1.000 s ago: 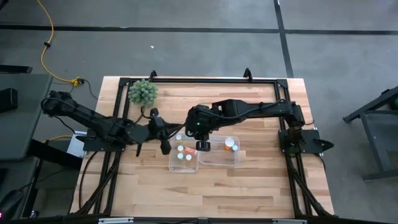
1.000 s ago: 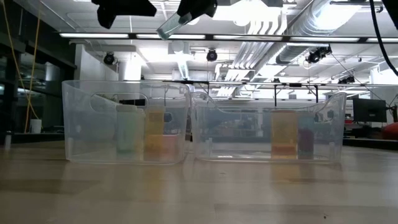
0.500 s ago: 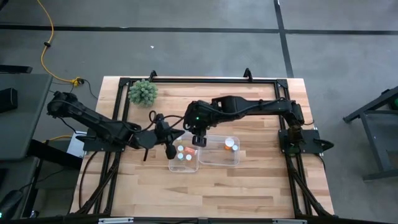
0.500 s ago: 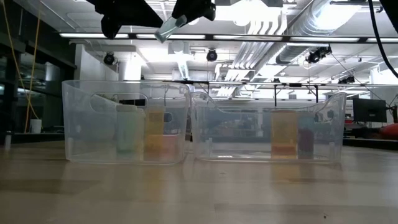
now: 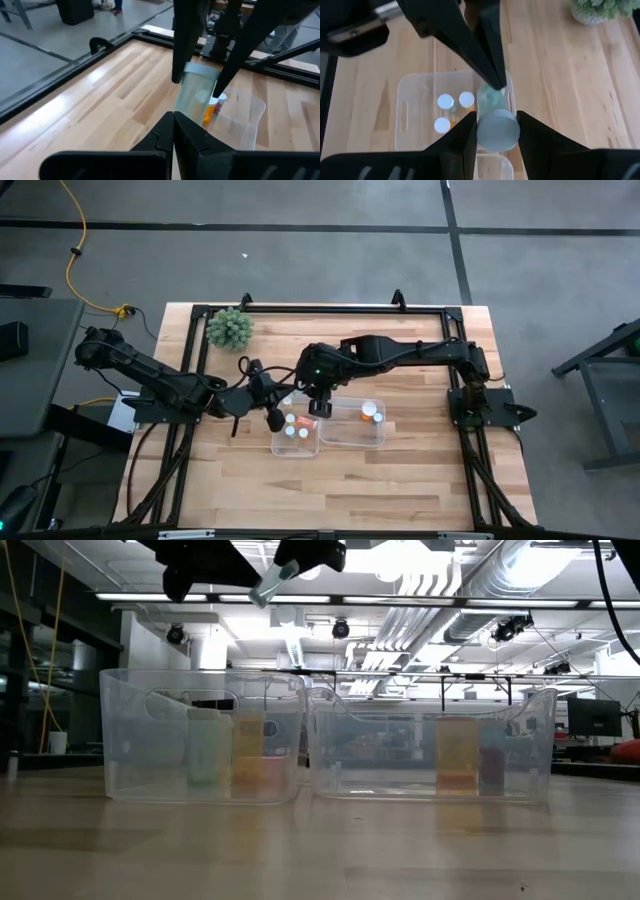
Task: Pick and place medicine bottles into bin by pill shape (circle, oval)
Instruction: Put the blue pill bottle into the left transparent bin, then return to Home Position
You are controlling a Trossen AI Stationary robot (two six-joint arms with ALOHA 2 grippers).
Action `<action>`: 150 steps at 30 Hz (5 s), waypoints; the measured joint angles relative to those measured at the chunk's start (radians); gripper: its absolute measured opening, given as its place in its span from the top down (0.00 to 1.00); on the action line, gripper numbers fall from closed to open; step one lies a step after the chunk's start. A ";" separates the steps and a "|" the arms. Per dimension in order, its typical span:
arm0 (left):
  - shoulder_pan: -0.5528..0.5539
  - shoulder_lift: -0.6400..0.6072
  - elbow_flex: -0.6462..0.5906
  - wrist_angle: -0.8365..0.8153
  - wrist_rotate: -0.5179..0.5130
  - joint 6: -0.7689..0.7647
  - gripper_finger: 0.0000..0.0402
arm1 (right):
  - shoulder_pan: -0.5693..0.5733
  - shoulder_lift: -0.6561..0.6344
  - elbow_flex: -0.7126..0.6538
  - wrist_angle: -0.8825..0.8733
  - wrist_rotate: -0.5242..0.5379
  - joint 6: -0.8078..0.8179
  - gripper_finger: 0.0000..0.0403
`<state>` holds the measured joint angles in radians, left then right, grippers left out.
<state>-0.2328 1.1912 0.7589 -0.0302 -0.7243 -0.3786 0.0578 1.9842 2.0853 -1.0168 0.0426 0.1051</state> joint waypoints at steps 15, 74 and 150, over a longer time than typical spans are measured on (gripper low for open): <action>0.004 0.000 0.000 0.012 0.018 -0.023 1.00 | 0.000 0.000 0.000 0.131 -0.002 0.018 0.74; -0.111 -0.478 0.000 -0.390 -0.128 -0.041 1.00 | 0.032 0.025 -0.826 1.033 0.147 0.078 0.73; 0.287 -0.526 0.000 -0.072 0.462 0.233 1.00 | 0.031 -1.221 -1.189 0.842 0.104 0.156 1.00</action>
<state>0.0540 0.6647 0.7593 -0.1024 -0.2626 -0.1459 0.0891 0.7628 0.8963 -0.1743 0.1465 0.2606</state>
